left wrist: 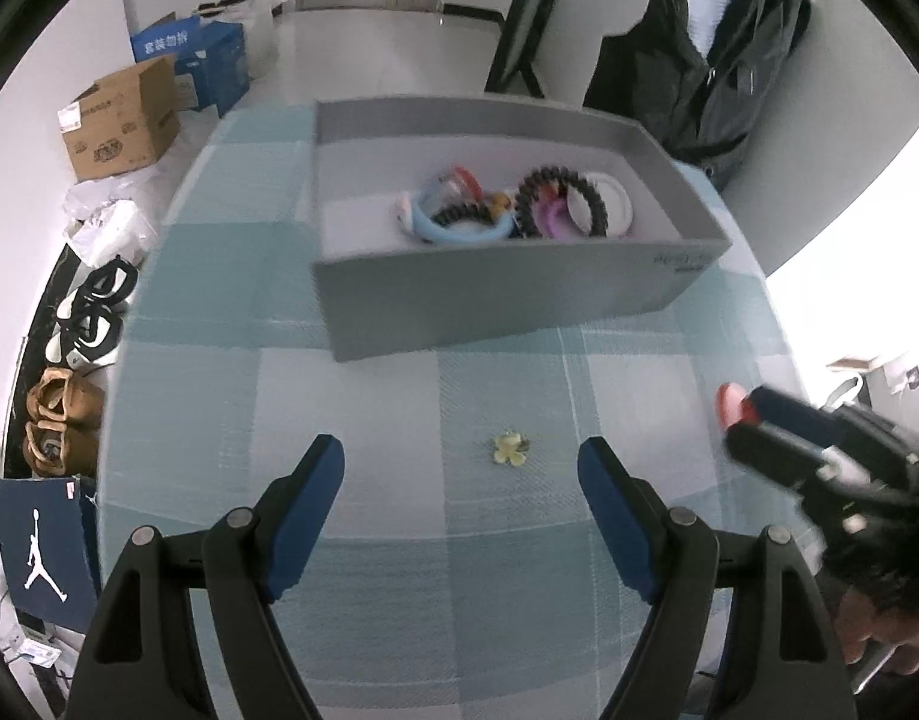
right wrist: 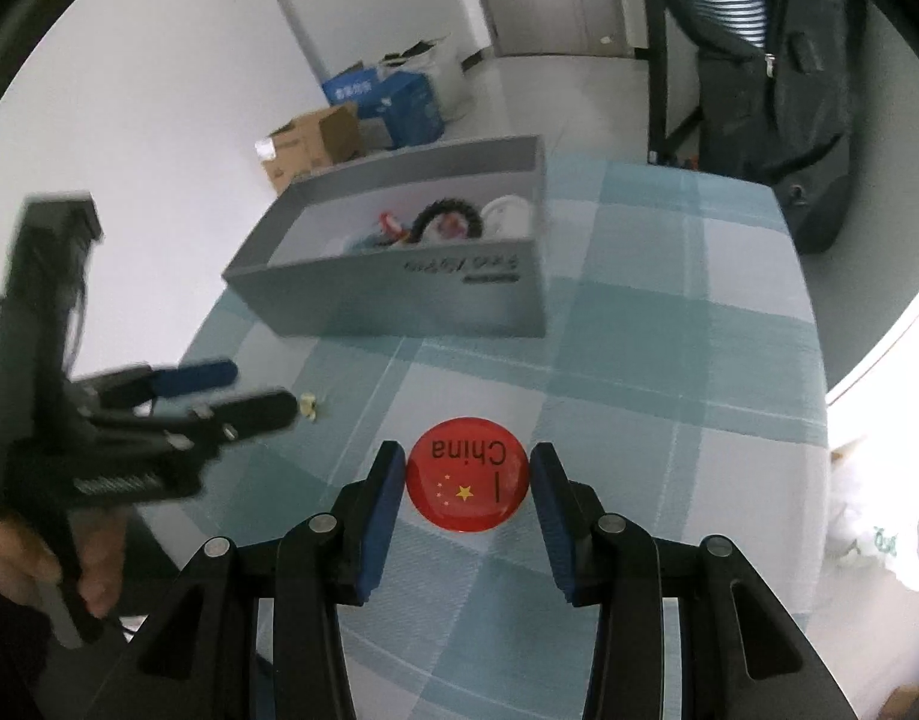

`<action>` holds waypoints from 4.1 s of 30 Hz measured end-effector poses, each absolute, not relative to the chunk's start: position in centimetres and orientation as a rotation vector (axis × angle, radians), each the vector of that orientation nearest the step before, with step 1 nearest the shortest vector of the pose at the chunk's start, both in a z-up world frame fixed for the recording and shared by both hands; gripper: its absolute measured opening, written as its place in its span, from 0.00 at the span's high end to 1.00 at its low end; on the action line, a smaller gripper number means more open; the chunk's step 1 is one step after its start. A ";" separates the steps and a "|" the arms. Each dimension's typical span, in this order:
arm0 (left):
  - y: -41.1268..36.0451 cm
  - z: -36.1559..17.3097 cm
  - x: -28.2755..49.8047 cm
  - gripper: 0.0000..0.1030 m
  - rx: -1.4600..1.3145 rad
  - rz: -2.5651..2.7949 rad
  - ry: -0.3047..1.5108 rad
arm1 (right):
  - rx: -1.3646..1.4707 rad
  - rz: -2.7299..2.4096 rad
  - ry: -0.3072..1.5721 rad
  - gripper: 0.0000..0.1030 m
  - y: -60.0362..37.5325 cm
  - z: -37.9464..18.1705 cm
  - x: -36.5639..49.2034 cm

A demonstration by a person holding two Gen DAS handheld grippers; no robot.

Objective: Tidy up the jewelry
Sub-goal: 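Grasp the second yellow flower charm with the left tool while the right holds the red badge, then carry the red badge and flower charm into the grey box and open both tools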

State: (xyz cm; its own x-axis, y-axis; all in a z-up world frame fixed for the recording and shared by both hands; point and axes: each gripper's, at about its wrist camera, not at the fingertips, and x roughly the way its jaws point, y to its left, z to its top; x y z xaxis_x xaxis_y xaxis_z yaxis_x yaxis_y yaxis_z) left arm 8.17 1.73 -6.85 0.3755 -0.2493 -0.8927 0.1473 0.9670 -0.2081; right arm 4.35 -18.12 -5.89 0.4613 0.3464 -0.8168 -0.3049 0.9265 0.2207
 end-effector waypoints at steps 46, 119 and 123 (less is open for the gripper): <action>-0.7 -3.3 7.5 0.93 -0.022 -0.315 1.036 | 0.217 0.422 0.911 0.60 -19.6 -2.5 5.8; 3.6 -1.8 18.0 0.35 -0.273 -0.444 1.080 | 0.200 0.449 0.942 0.45 -16.7 -0.3 18.0; 3.9 -1.0 17.4 0.35 -0.253 -0.387 1.032 | 0.205 0.449 0.927 0.43 -16.8 0.0 17.6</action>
